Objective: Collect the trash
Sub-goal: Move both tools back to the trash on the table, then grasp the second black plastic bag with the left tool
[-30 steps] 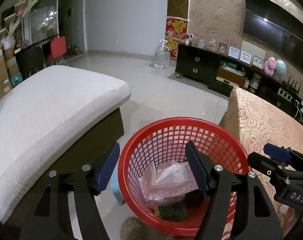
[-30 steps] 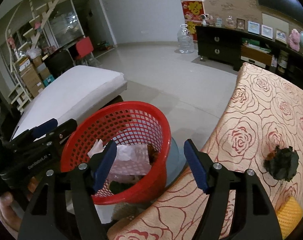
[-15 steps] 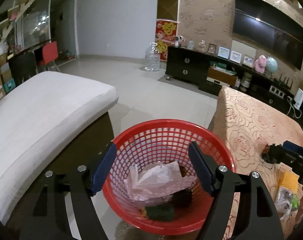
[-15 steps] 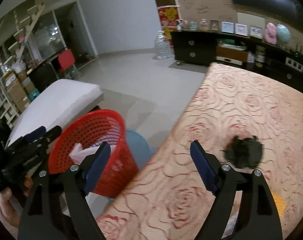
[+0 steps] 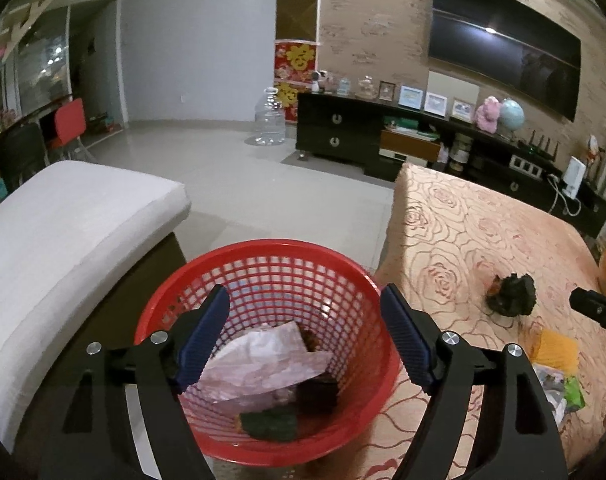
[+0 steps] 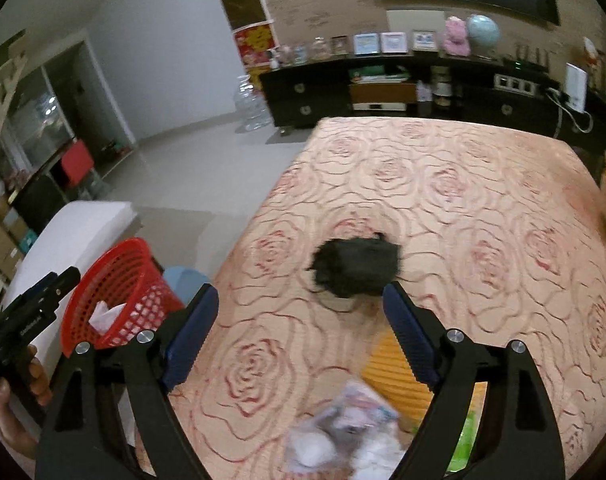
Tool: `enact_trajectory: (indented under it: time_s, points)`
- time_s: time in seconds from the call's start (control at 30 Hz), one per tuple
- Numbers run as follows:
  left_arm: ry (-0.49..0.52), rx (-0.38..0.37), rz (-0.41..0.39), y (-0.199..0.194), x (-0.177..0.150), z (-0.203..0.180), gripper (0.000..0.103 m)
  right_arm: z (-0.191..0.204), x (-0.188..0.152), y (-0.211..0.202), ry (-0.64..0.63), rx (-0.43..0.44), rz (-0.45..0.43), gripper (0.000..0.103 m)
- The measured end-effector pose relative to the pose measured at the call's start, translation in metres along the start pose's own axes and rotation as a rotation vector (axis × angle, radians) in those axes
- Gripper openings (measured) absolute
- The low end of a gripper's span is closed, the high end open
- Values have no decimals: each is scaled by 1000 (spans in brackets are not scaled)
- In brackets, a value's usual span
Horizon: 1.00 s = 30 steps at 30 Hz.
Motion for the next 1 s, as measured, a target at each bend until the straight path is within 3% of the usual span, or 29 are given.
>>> enact_trajectory:
  time_s: [0.53,1.0]
  points:
    - [115,-113,72,49,-15,-75,79,-95,-15,3,143,-89,37,82]
    - [210,-281,182,110,-9,-160,79,-121,-24,16,189,-75,68,82]
Point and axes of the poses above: each gripper's, at about its wrist camera, not at the fingertips, and y roughly the way its jaws point, z to its left, x to its top, the point moved 4 cm from there along y, roughly the way its jaws point, and after that the axes turned 15 degrees about -x, right-handed, at the moved point
